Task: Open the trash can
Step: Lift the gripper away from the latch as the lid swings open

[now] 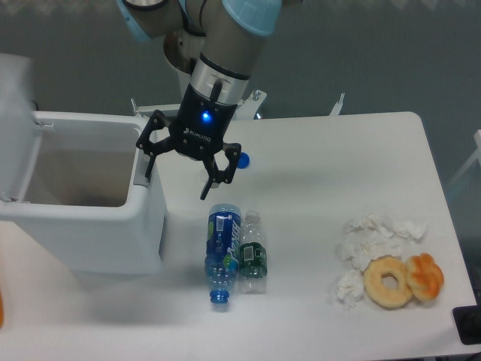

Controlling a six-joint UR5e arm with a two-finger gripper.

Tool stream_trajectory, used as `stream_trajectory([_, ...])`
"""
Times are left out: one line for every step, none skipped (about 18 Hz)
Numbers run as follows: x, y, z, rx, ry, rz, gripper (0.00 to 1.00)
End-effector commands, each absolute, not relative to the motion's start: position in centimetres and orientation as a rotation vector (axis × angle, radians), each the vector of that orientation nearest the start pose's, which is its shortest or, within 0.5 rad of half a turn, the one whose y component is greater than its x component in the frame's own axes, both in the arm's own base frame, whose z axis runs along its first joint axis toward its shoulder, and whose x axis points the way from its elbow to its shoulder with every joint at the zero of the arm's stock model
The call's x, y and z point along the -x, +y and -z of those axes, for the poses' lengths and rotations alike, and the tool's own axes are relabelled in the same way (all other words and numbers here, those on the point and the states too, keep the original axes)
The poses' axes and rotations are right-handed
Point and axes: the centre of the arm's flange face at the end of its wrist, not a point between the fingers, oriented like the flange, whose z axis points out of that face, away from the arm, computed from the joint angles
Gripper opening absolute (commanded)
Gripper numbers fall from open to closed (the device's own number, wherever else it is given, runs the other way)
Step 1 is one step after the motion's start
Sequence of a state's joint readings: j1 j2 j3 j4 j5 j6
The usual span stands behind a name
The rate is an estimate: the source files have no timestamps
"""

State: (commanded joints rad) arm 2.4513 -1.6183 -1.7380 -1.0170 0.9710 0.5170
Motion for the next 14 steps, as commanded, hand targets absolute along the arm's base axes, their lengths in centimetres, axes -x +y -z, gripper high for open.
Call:
stream_trajectory([28.4, 48.1, -46.0, 2.466, -0.318, 0.316, 1.0])
stream_trajectory([28.5, 48.0, -46.0, 2.465, -0.322, 0.318, 1.0])
stream_trajectory([28.4, 48.0, -46.2, 2.463, -0.322, 0.319, 1.0])
stream_trajectory([28.5, 48.0, -46.5, 2.457, -0.326, 0.315, 1.0])
stream_trajectory([28.7, 48.0, -46.9, 2.451, -0.328, 0.31, 1.0])
stream_trajectory([29.0, 47.9, -47.6, 2.443, -0.327, 0.296, 1.0])
stream_trajectory([29.4, 47.9, -48.4, 2.433, -0.325, 0.277, 1.0])
stream_trajectory([29.8, 47.8, -49.4, 2.423, -0.323, 0.254, 1.0])
stream_trajectory([30.3, 47.6, -50.1, 2.413, -0.321, 0.236, 1.0])
stream_trajectory([30.7, 47.4, -50.6, 2.407, -0.32, 0.222, 1.0])
stream_trajectory([31.0, 47.3, -50.8, 2.404, -0.326, 0.218, 1.0])
stream_trajectory([31.3, 47.2, -50.7, 2.403, -0.331, 0.212, 1.0])
stream_trajectory([31.5, 47.1, -50.9, 2.402, -0.331, 0.203, 1.0])
stream_trajectory([31.9, 47.0, -51.3, 2.398, -0.323, 0.184, 1.0])
